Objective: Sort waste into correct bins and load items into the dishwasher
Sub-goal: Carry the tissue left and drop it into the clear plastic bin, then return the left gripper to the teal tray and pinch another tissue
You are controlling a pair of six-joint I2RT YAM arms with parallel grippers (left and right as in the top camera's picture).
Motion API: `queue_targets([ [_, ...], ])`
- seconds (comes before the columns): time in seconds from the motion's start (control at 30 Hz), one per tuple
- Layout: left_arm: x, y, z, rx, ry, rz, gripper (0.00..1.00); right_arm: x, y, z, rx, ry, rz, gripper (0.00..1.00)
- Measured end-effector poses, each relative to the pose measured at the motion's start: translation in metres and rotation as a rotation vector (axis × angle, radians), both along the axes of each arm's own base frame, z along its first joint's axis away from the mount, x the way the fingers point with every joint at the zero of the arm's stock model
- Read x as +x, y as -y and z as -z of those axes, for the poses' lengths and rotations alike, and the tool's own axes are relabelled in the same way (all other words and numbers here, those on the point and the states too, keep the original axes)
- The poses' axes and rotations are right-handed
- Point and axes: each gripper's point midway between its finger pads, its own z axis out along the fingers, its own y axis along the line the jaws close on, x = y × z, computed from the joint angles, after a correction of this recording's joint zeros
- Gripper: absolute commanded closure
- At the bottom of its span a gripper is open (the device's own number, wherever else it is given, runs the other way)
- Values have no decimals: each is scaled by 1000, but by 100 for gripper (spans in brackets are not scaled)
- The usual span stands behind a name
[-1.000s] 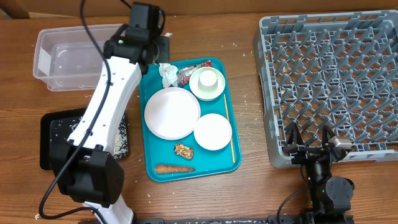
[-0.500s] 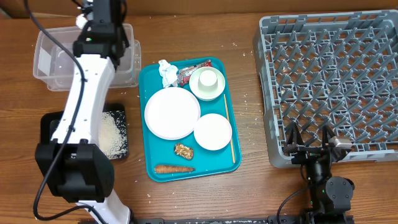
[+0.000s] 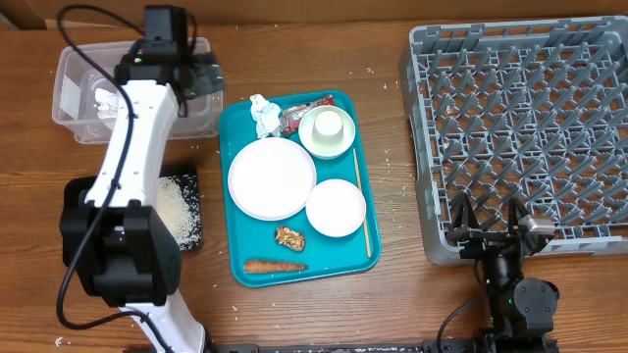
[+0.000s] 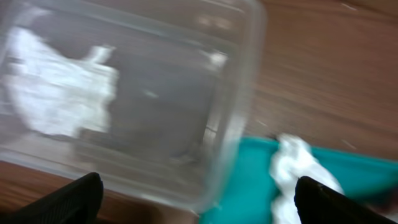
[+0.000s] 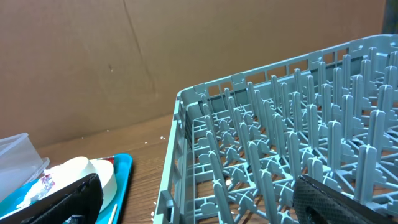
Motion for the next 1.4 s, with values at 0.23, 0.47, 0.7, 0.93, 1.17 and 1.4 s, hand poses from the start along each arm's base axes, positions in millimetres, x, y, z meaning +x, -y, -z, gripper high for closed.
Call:
queue_targets([
  [0.23,-18,80,7,-155,-62,201,0,0,0,0,0,0,-1,0],
  [0.47,-20,110,59,-177,-179,281,5,0,0,0,0,0,0,0],
  [0.7,-23,111,118,-176,-291,274,12,0,0,0,0,0,0,0],
  [0.93,-20,106,129,-146,-297,259,21,0,0,0,0,0,0,0],
  [1.17,-11,105,134,-129,-271,258,40,0,0,0,0,0,0,0],
  [1.4,4,107,130,-126,-207,265,63,0,0,0,0,0,0,0],
])
